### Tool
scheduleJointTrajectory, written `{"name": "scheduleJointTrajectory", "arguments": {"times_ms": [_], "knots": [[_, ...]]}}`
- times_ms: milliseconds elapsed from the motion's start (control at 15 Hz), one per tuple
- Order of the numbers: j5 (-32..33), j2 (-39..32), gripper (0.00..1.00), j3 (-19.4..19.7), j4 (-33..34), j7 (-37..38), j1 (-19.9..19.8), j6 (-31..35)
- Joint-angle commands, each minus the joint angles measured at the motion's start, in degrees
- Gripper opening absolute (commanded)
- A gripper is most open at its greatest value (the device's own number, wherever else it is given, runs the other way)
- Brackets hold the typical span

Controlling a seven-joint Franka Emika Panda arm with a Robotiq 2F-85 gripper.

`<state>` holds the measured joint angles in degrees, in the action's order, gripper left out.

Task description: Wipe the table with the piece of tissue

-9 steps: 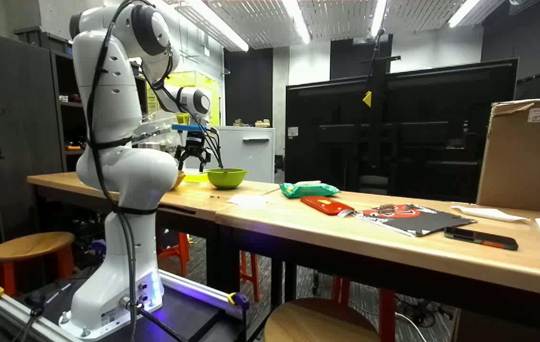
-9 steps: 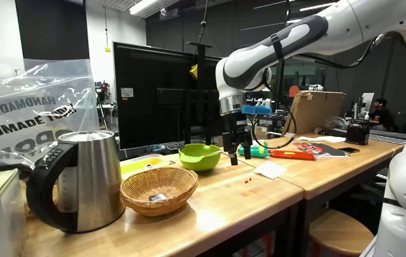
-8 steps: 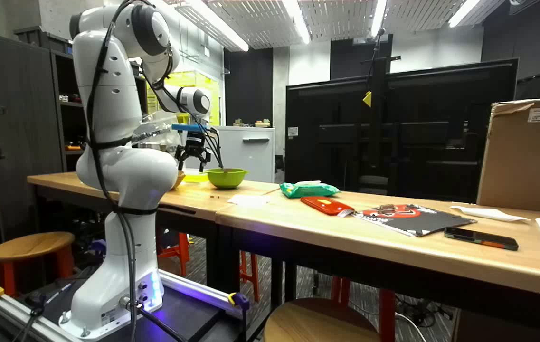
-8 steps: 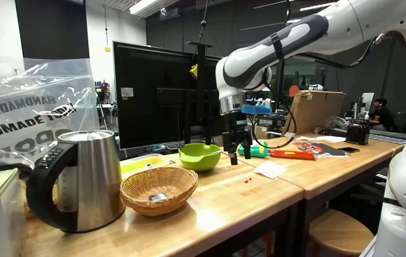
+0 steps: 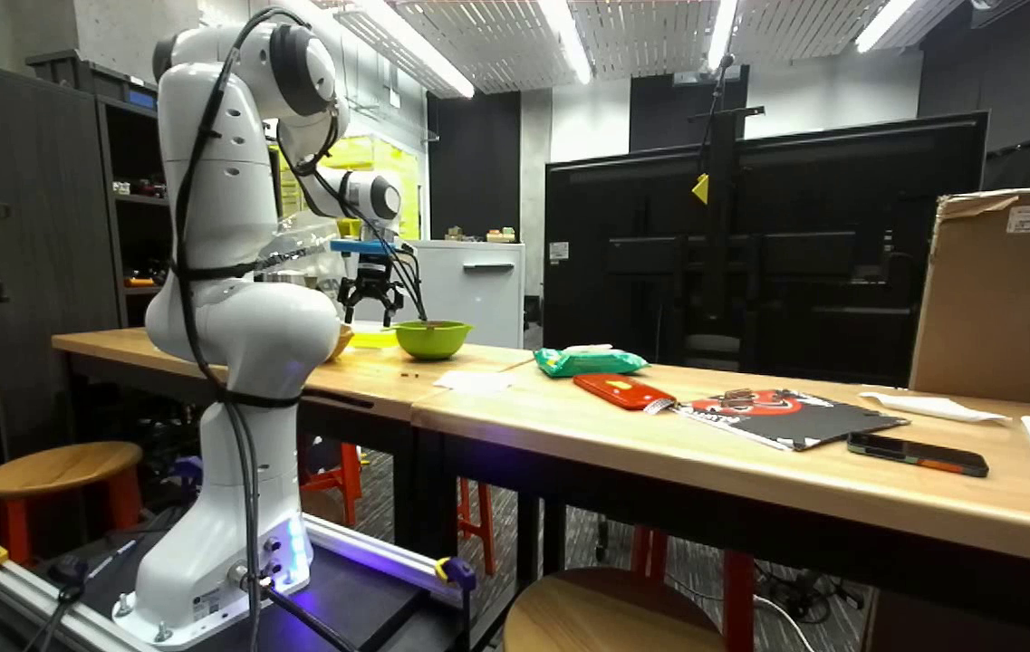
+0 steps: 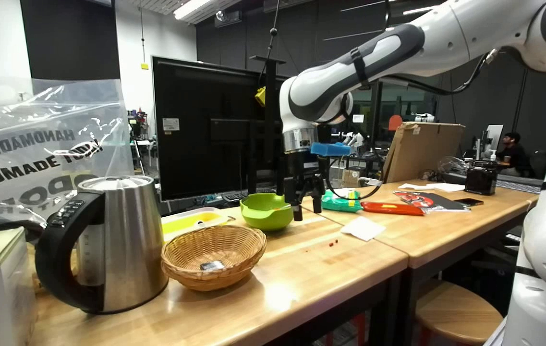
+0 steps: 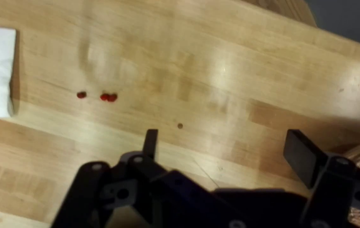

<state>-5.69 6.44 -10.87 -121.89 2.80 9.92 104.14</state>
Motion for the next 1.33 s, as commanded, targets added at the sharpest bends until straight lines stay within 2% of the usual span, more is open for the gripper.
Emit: {"name": "scheduleJointTrajectory", "arguments": {"times_ms": [0,133,333,800,1000,1267], "knots": [[1.42,-8.38,1.00,-1.47,8.16,3.59,1.06,4.05],[1.43,-12.21,1.00,-1.98,11.45,6.59,1.80,6.77],[1.62,-15.32,1.00,-2.10,15.13,15.37,3.62,5.60],[4.61,-12.57,1.00,-2.74,16.63,37.07,8.67,1.98],[3.46,-10.32,1.00,-3.12,14.50,41.63,8.78,0.97],[2.06,-3.95,1.00,-2.87,6.04,46.40,7.45,3.65]]}}
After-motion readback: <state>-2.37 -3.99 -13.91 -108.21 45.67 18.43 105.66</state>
